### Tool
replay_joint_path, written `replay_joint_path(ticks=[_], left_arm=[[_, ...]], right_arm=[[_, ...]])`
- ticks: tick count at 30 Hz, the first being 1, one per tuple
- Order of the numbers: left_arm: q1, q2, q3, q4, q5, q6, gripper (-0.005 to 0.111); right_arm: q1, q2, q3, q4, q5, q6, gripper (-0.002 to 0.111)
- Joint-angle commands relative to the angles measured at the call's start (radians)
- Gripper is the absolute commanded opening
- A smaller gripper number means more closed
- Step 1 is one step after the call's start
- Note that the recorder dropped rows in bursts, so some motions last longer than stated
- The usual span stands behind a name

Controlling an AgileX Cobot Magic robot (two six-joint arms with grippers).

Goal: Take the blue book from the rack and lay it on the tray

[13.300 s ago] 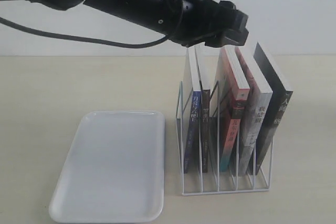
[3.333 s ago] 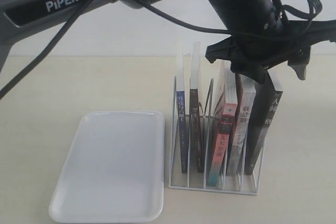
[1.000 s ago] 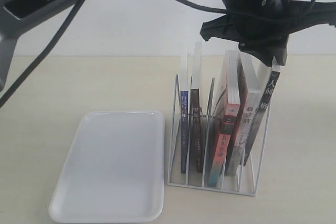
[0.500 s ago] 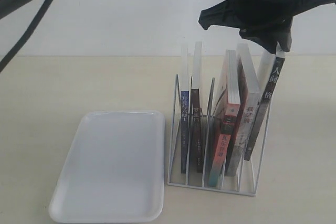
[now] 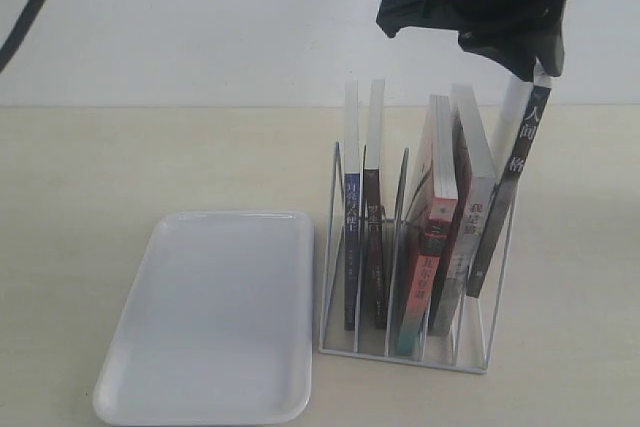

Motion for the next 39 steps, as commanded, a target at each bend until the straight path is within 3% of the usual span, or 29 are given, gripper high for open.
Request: replay_joint_path(ticks=[1, 6, 17, 19, 24, 26, 39], left_arm=[[-0.003, -0.018, -0.014, -0.020, -0.024, -0.002, 0.004], [-0.035, -0.018, -0.014, 0.087, -0.029, -0.009, 0.004], [-0.037, -0.018, -0.014, 0.089, -0.018, -0.009, 0.005], [-0.037, -0.018, -0.014, 0.089, -0.018, -0.009, 0.012], [-0.037, -0.018, -0.014, 0.089, -0.018, -0.016, 0.044], [-0.037, -0.018, -0.014, 0.089, -0.018, -0.020, 0.050], [-0.037, -0.024, -0.014, 0.089, 0.007, -0.020, 0.050]], right_arm=[[-0.003, -0.004, -0.001, -0.004, -0.005, 0.001, 0.000], [-0.003, -0.004, -0.001, -0.004, -0.005, 0.001, 0.000], [-0.003, -0.004, -0.001, -0.004, -0.005, 0.001, 0.000], [-0.003, -0.004, -0.001, -0.004, -0.005, 0.001, 0.000], [-0.003, -0.004, -0.001, -0.004, -0.010, 0.001, 0.000], [-0.003, -0.004, -0.001, -0.004, -0.010, 0.001, 0.000], [-0.003, -0.004, -0.001, -0.004, -0.010, 0.001, 0.000]])
